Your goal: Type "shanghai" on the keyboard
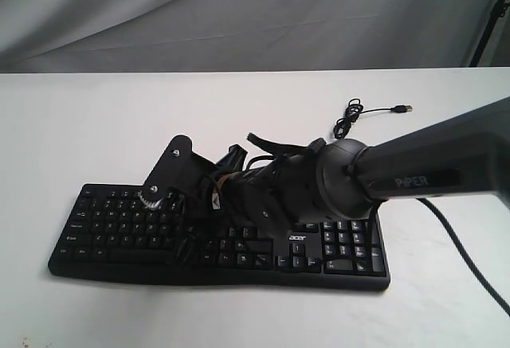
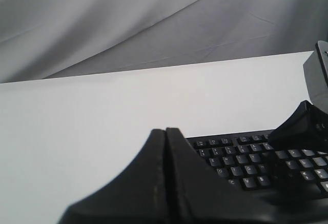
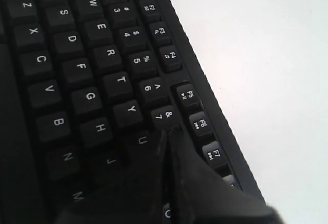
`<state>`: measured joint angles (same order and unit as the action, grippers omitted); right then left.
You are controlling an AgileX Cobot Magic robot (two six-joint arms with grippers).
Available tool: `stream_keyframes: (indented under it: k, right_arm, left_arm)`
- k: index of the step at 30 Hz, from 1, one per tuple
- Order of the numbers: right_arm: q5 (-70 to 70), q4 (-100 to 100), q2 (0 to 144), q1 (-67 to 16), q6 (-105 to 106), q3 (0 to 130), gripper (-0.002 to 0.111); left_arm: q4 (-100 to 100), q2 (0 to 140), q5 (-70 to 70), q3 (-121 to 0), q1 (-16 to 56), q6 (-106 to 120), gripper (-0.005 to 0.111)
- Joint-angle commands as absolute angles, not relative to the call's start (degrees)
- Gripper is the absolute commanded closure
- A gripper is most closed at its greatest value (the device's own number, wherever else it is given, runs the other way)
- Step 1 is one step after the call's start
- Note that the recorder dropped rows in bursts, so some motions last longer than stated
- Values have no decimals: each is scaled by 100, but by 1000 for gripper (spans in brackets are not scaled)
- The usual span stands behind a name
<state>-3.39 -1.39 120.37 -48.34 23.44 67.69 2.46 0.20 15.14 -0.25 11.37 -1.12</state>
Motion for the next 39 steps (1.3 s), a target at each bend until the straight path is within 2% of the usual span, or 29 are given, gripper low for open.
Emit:
stream_keyframes:
  k: [1, 15, 24, 33, 39]
  right_arm:
    - [-382, -168, 12039, -4790, 2395, 6745, 108]
    - [-360, -155, 12210, -4790, 2486, 6745, 108]
    - [33, 132, 11344, -4799, 2526, 6723, 108]
    - [-879, 226, 10279, -4799, 2526, 5260, 108]
    - [-1237, -168, 10207, -4799, 2526, 5099, 108]
  left_arm:
    - [251, 0, 1487, 0, 1160, -128, 107]
    - [251, 0, 1487, 0, 1160, -128, 107]
    - [251, 0, 1487, 0, 1160, -128, 107]
    - [251, 0, 1487, 0, 1160, -128, 107]
    - [251, 0, 1487, 0, 1160, -128, 107]
